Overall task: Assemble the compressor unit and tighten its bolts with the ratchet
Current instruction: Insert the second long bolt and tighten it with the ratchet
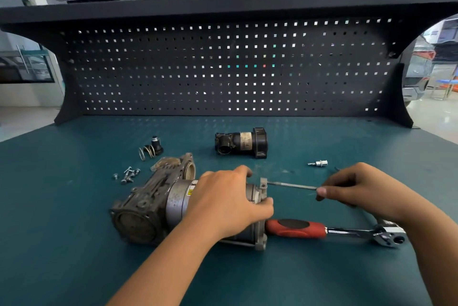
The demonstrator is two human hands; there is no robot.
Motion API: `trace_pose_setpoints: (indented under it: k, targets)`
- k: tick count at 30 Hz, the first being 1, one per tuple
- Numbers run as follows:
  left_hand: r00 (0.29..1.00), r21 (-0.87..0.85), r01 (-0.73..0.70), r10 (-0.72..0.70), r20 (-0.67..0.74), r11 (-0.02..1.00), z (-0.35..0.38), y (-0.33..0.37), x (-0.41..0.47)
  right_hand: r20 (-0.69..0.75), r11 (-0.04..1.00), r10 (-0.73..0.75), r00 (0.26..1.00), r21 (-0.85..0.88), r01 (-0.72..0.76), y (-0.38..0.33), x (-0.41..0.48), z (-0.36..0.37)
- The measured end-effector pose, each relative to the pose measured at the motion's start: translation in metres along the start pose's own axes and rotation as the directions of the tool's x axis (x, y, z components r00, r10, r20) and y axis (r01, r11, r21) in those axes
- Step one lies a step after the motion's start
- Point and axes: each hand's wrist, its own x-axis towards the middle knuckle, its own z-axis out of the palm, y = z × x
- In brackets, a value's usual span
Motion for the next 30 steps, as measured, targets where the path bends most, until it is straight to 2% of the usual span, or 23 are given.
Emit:
trace_pose_setpoints:
  k: [8,11,13,15,18,21,24,27,30]
  targets:
    - [1.0,-0.012,-0.007,0.007,-0.018,1.0,-0.001,0.001,-0.002,-0.009,0.999,0.002,1.0,-0.038,-0.003,-0.007,-0.001,0.004]
    - [1.0,-0.001,-0.002,0.002,-0.011,1.0,-0.002,-0.001,-0.002,-0.037,0.996,-0.086,0.996,-0.031,0.085,-0.019,0.001,0.023]
    - [1.0,-0.007,0.015,-0.015,-0.01,1.0,-0.002,-0.003,-0.002,-0.148,0.986,-0.166,0.975,-0.025,0.164,-0.022,0.004,0.037]
    - [1.0,-0.004,0.016,-0.016,-0.016,1.0,-0.003,-0.002,-0.003,-0.268,0.984,-0.114,0.957,0.105,0.147,-0.022,0.008,0.043]
    - [1.0,-0.022,-0.018,0.018,0.012,1.0,-0.006,-0.002,0.0,-0.272,0.955,-0.075,0.959,0.257,0.148,-0.024,0.01,0.051]
    - [0.995,-0.162,-0.019,0.035,0.095,0.987,-0.019,-0.013,0.012,-0.248,0.914,-0.079,0.966,0.369,0.17,-0.03,0.012,0.058]
    - [0.974,-0.093,-0.055,0.074,0.216,0.994,-0.034,-0.029,0.032,-0.239,0.824,0.047,0.97,0.558,0.097,-0.027,0.015,0.054]
    - [0.933,0.016,-0.065,0.055,0.356,0.998,-0.051,-0.058,0.052,-0.156,0.822,0.116,0.981,0.569,-0.007,-0.021,0.015,0.051]
    - [0.881,-0.05,-0.021,0.043,0.471,0.999,-0.059,-0.088,0.06,-0.124,0.819,0.098,0.987,0.574,-0.009,-0.028,0.012,0.055]
